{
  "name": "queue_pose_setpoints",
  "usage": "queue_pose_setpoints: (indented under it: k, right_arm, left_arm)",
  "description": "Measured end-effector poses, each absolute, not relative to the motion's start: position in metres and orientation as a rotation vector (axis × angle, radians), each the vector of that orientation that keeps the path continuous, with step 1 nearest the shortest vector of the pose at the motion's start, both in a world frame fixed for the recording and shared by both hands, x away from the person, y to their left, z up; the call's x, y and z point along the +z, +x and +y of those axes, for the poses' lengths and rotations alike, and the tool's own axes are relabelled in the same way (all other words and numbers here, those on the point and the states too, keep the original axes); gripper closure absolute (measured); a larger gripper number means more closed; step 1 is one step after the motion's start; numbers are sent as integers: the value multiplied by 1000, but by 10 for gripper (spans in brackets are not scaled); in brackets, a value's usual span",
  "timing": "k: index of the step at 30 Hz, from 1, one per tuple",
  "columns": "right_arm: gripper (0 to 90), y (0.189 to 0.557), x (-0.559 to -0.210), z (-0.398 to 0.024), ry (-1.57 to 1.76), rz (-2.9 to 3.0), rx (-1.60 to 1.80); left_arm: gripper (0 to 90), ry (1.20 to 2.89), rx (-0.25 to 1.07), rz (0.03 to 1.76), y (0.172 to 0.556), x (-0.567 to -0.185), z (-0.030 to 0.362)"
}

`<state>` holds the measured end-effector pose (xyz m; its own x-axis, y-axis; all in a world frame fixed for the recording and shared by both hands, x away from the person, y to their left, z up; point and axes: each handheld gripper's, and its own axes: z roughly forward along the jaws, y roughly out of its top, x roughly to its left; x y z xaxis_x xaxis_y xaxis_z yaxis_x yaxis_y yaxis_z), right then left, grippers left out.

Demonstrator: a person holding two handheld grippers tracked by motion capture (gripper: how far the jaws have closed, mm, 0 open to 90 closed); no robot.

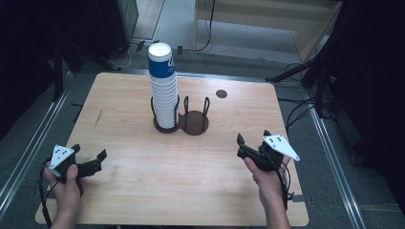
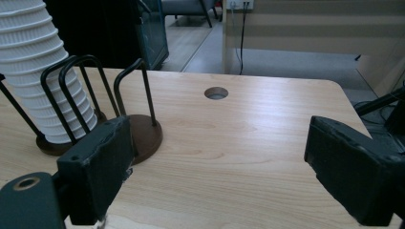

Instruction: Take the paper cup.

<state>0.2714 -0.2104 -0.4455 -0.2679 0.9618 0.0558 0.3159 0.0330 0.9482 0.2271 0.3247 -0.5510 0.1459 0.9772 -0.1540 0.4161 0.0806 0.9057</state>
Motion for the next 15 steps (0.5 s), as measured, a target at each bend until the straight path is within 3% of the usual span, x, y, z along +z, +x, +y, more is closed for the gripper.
queue_pose_setpoints:
  k: [15]
  right_arm:
    - [91, 279, -435, -187, 1265, 1688, 1279]
  left_arm:
    - [0, 1498, 752, 1419, 228, -551, 324]
